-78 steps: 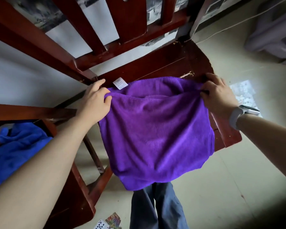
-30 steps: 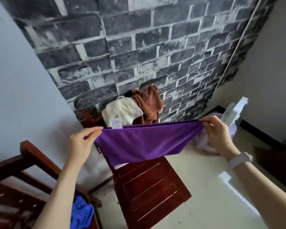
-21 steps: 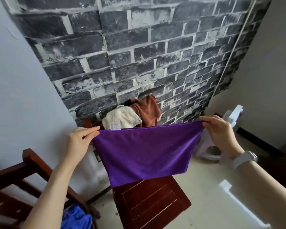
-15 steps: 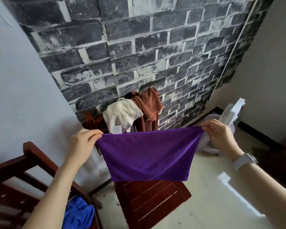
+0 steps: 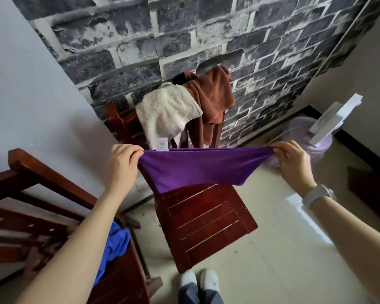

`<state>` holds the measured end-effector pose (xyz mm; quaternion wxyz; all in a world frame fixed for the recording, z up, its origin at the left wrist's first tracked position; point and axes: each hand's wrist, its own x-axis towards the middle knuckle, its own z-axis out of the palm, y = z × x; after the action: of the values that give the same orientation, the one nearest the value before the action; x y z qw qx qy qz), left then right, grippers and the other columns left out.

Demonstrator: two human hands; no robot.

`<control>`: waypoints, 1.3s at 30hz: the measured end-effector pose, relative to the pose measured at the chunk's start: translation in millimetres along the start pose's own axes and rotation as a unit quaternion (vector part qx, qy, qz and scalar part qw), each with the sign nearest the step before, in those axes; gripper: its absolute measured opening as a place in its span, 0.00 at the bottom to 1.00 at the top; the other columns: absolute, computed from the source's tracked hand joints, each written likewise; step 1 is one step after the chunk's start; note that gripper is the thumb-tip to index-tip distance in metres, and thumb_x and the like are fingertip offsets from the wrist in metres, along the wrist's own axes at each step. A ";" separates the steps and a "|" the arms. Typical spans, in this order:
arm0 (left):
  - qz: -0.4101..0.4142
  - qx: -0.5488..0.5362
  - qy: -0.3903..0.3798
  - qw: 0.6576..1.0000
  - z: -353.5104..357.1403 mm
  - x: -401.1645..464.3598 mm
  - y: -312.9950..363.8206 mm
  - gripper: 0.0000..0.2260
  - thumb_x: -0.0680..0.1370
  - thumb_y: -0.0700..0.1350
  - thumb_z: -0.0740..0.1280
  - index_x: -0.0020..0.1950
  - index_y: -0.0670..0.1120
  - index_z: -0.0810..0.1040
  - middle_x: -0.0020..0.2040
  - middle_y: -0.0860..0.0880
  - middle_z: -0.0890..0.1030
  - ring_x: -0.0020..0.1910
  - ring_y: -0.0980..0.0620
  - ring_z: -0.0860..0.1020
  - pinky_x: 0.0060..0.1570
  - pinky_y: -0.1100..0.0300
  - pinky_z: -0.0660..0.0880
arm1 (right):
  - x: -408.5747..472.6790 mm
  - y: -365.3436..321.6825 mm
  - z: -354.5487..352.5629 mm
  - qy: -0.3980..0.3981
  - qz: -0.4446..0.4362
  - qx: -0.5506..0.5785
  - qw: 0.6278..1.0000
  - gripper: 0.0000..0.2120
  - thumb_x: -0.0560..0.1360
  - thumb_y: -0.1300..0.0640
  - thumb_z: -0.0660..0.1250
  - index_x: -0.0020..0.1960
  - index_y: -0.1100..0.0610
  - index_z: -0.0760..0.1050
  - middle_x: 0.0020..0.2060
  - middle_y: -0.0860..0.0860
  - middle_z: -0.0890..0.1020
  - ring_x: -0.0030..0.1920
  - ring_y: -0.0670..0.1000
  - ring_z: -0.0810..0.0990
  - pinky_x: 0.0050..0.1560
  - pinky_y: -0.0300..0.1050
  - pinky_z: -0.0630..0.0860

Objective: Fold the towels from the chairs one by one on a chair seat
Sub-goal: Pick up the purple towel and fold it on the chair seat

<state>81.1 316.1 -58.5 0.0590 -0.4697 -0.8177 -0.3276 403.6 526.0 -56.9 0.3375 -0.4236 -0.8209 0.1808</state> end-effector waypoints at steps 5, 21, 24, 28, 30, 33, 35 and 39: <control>0.013 0.019 -0.026 0.999 35.6 -75.2 -30.4 0.05 0.74 0.37 0.65 0.44 0.39 0.81 0.43 0.44 0.82 0.46 0.49 0.71 0.49 0.59 0.67 | -50.8 29.1 34.2 -0.055 0.034 -0.020 0.998 0.06 0.72 0.70 0.65 0.46 0.67 0.80 0.45 0.64 0.80 0.44 0.61 0.78 0.48 0.40 0.70; -0.049 0.047 -0.399 0.915 159.7 -316.4 -102.8 0.05 0.64 0.34 0.73 0.34 0.43 0.81 0.35 0.49 0.83 0.37 0.51 0.80 0.43 0.63 0.69 | -301.5 175.0 142.1 -0.466 0.190 -0.125 0.855 0.06 0.73 0.60 0.68 0.45 0.56 0.83 0.48 0.55 0.80 0.52 0.58 0.76 0.44 0.42 0.69; -0.097 0.050 -0.485 0.868 167.4 -322.4 -110.7 0.05 0.73 0.38 0.67 0.41 0.43 0.82 0.43 0.48 0.83 0.47 0.51 0.79 0.48 0.61 0.70 | -311.8 177.6 142.5 -0.500 0.165 -0.156 0.836 0.07 0.75 0.58 0.65 0.47 0.53 0.83 0.52 0.51 0.79 0.56 0.54 0.74 0.45 0.46 0.75; -0.097 0.065 -0.572 0.812 171.1 -328.8 -116.7 0.08 0.78 0.44 0.61 0.48 0.47 0.80 0.50 0.52 0.81 0.56 0.54 0.74 0.54 0.62 0.68 | -319.0 178.6 135.6 -0.569 0.148 -0.168 0.791 0.09 0.76 0.56 0.63 0.49 0.51 0.82 0.58 0.48 0.76 0.60 0.51 0.71 0.50 0.44 0.74; -0.138 0.048 -0.532 0.834 171.4 -325.8 -114.6 0.07 0.77 0.42 0.63 0.46 0.45 0.80 0.48 0.51 0.81 0.55 0.52 0.74 0.53 0.60 0.69 | -314.4 176.5 134.9 -0.539 0.174 -0.147 0.811 0.08 0.76 0.59 0.63 0.48 0.55 0.82 0.58 0.51 0.77 0.59 0.53 0.73 0.51 0.47 0.74; -0.221 -0.001 -0.475 0.852 174.3 -307.8 -113.0 0.05 0.75 0.39 0.65 0.44 0.43 0.80 0.45 0.48 0.81 0.48 0.49 0.76 0.48 0.59 0.69 | -294.7 172.6 139.9 -0.467 0.198 -0.102 0.856 0.06 0.74 0.65 0.65 0.47 0.62 0.80 0.53 0.57 0.80 0.55 0.60 0.76 0.54 0.51 0.73; -0.306 -0.038 -0.412 0.857 177.9 -287.7 -115.3 0.04 0.75 0.38 0.66 0.44 0.43 0.80 0.43 0.48 0.81 0.43 0.49 0.77 0.42 0.64 0.67 | -274.6 168.3 147.7 -0.421 0.226 -0.064 0.876 0.06 0.73 0.68 0.64 0.48 0.65 0.79 0.49 0.60 0.81 0.51 0.62 0.77 0.54 0.53 0.73; -0.365 -0.111 -0.305 0.872 193.1 -242.6 -121.7 0.05 0.76 0.37 0.63 0.46 0.44 0.78 0.43 0.48 0.79 0.42 0.53 0.75 0.37 0.74 0.67 | -226.3 158.2 170.8 -0.323 0.338 0.039 0.883 0.05 0.75 0.67 0.63 0.46 0.64 0.77 0.43 0.58 0.80 0.41 0.53 0.78 0.49 0.36 0.73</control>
<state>157.5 211.4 -365.4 -0.3701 -0.2180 -0.8663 -0.2549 467.0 430.2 -360.5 -0.0114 -0.5800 -0.6837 0.4428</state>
